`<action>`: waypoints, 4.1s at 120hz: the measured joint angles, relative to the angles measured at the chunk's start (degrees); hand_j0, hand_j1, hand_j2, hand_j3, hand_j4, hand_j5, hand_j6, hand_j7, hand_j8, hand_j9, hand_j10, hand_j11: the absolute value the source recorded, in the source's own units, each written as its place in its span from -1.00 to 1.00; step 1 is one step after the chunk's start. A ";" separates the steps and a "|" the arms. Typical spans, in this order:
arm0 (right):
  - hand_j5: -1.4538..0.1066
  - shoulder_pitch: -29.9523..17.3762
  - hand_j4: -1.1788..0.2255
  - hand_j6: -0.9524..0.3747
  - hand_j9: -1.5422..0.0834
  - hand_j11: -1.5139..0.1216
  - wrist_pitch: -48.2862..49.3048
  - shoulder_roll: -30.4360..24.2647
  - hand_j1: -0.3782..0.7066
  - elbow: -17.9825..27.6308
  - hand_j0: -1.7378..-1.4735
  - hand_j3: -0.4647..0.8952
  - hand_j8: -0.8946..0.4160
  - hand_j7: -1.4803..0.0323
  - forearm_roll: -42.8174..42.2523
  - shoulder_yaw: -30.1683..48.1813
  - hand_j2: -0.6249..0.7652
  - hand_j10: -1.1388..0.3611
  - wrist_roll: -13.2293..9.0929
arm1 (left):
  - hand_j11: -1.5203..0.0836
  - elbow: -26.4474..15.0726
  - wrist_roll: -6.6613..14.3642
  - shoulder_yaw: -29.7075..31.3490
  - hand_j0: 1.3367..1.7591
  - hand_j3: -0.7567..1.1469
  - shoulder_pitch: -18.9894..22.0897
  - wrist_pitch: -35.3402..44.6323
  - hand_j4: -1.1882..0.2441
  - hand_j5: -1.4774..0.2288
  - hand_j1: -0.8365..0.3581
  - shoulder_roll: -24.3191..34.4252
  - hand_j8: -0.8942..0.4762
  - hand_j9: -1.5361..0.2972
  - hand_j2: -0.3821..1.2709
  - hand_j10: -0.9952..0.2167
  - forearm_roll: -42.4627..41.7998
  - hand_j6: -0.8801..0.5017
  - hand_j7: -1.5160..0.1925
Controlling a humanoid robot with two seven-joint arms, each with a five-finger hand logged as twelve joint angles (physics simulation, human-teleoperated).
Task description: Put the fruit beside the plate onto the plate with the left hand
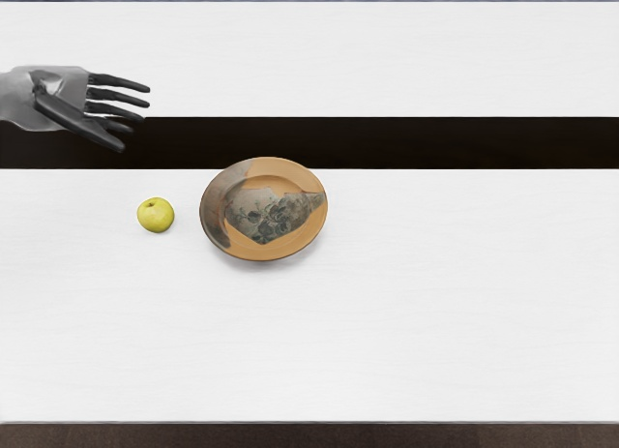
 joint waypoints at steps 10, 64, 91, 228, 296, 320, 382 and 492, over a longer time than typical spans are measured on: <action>0.81 0.00 0.63 0.38 0.84 0.80 0.00 0.00 -0.87 0.00 -0.40 -0.32 0.31 0.90 0.00 0.03 -0.11 0.47 0.00 | 0.50 -0.53 0.01 0.03 0.52 -0.20 0.00 0.00 0.31 0.36 0.49 0.00 -0.05 0.33 -0.48 0.24 0.01 -0.08 0.40; 0.81 0.01 0.63 0.38 0.84 0.80 0.02 0.00 -0.87 0.00 -0.40 -0.32 0.31 0.90 0.01 0.08 -0.11 0.47 0.00 | 0.50 -14.26 10.59 1.32 0.52 -0.20 -2.99 5.10 0.31 0.36 0.49 2.32 -0.06 0.33 -0.48 0.23 24.49 -0.09 0.40; 0.81 0.08 0.63 0.38 0.84 0.80 0.02 0.00 -0.87 0.00 -0.40 -0.32 0.31 0.90 0.01 0.12 -0.11 0.47 0.00 | 0.50 -23.84 13.85 7.43 0.52 -0.20 -7.30 23.47 0.31 0.36 0.49 2.63 -0.06 0.33 -0.48 0.23 32.53 -0.09 0.40; 0.81 0.53 0.63 0.38 0.84 0.80 0.02 0.00 -0.87 0.00 -0.40 -0.32 0.31 0.90 0.01 0.14 -0.11 0.47 0.00 | 0.50 -31.91 15.24 24.44 0.52 -0.20 -8.33 46.59 0.31 0.36 0.49 -9.20 -0.06 0.33 -0.48 0.23 32.86 -0.09 0.40; 0.81 0.53 0.63 0.38 0.84 0.80 0.04 0.00 -0.87 0.00 -0.40 -0.32 0.31 0.90 0.01 0.11 -0.11 0.47 0.02 | 0.49 -28.63 15.24 27.26 0.52 -0.20 -8.00 46.71 0.31 0.35 0.49 -11.69 -0.06 0.32 -0.48 0.23 32.34 -0.09 0.40; 0.81 0.64 0.63 0.38 0.84 0.80 0.03 0.00 -0.87 0.00 -0.40 -0.32 0.31 0.90 0.01 0.12 -0.11 0.47 0.02 | 0.45 -28.49 15.24 27.42 0.52 -0.20 -7.92 46.75 0.27 0.31 0.43 -12.12 -0.10 0.28 -0.47 0.18 32.33 -0.13 0.35; 0.81 0.87 0.63 0.38 0.84 0.80 0.05 0.00 -0.87 0.00 -0.40 -0.32 0.31 0.90 0.01 0.12 -0.11 0.47 -0.01 | 0.06 -27.26 15.25 29.32 0.52 -0.20 -7.94 50.00 -0.06 -0.05 -0.02 -14.07 -0.39 -0.05 -0.37 -0.21 32.31 -0.44 -0.01; 0.81 1.01 0.63 0.38 0.84 0.80 0.06 0.00 -0.87 0.15 -0.40 -0.32 0.31 0.90 0.01 0.10 -0.11 0.47 -0.01 | -0.33 -27.91 15.24 30.29 0.49 -0.20 -12.29 49.17 -0.32 -0.45 -0.16 -11.50 -0.28 -0.39 0.05 -0.36 29.75 -0.32 -0.37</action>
